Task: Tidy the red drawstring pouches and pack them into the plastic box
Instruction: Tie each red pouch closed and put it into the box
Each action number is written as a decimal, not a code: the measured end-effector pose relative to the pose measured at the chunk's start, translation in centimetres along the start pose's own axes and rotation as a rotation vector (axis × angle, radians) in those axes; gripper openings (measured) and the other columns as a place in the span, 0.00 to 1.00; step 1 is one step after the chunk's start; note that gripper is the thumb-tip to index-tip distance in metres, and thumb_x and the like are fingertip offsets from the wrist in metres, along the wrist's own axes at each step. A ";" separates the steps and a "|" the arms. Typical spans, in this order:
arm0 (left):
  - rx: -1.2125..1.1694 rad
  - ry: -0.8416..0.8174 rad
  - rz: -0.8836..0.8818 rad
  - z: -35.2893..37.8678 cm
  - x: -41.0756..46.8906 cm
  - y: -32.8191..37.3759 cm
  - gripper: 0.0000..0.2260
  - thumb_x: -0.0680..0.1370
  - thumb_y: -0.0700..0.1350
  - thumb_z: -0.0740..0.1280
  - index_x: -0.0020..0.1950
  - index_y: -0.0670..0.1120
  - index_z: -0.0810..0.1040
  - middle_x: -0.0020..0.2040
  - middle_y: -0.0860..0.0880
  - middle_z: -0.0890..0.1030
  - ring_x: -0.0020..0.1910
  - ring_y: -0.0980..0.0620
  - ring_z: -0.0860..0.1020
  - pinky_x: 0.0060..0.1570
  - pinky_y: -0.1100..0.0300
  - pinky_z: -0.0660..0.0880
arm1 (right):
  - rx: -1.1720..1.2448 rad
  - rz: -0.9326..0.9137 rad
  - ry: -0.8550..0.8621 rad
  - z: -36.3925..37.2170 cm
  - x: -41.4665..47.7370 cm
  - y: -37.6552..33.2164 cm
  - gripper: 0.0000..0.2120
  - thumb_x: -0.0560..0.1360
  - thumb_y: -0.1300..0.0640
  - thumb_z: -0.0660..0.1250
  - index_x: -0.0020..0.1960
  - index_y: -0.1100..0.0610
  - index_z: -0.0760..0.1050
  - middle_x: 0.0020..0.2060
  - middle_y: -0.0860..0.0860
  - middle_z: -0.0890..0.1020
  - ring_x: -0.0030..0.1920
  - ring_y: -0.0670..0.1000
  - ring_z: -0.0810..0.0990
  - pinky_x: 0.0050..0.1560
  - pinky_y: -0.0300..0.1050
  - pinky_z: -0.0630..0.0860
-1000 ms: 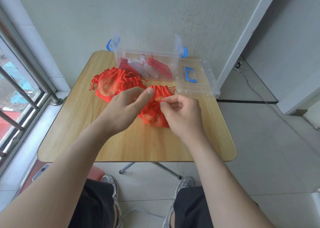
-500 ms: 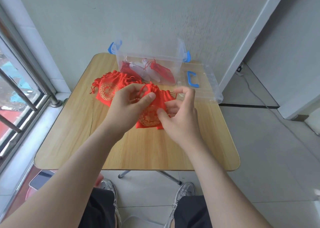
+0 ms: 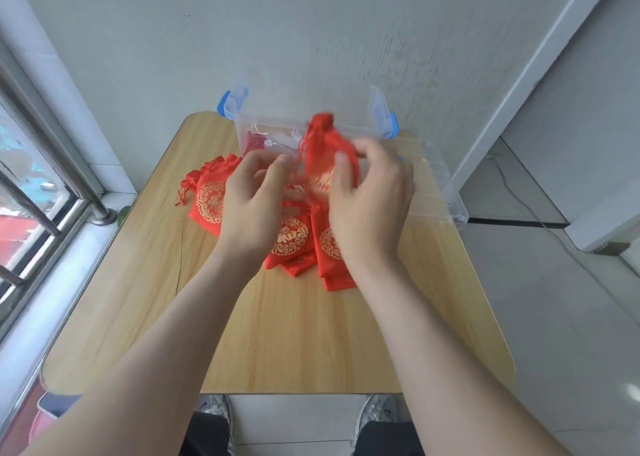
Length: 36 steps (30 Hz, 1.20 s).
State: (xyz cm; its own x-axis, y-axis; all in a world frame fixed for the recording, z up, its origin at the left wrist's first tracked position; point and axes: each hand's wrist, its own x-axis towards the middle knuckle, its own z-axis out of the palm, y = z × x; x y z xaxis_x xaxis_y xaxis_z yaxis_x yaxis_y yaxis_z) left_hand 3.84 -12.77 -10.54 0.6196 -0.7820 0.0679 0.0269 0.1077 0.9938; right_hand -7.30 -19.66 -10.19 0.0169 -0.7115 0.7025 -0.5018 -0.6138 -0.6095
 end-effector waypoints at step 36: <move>1.194 -0.384 0.198 1.7 1.2 -5.8 0.31 0.73 0.58 0.73 0.73 0.50 0.72 0.59 0.51 0.80 0.60 0.42 0.73 0.59 0.47 0.68 | -0.394 0.703 -0.708 -1.6 -1.6 4.9 0.15 0.76 0.47 0.69 0.58 0.54 0.78 0.57 0.55 0.81 0.61 0.64 0.79 0.61 0.57 0.80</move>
State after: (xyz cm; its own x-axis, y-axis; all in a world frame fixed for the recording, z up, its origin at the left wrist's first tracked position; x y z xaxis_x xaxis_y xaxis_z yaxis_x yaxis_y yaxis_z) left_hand 3.09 -15.35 -16.10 0.2601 -0.9645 0.0463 -0.8849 -0.2190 0.4111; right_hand -11.17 -20.97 -13.66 0.0495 -0.9766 -0.2095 -0.8362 0.0742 -0.5434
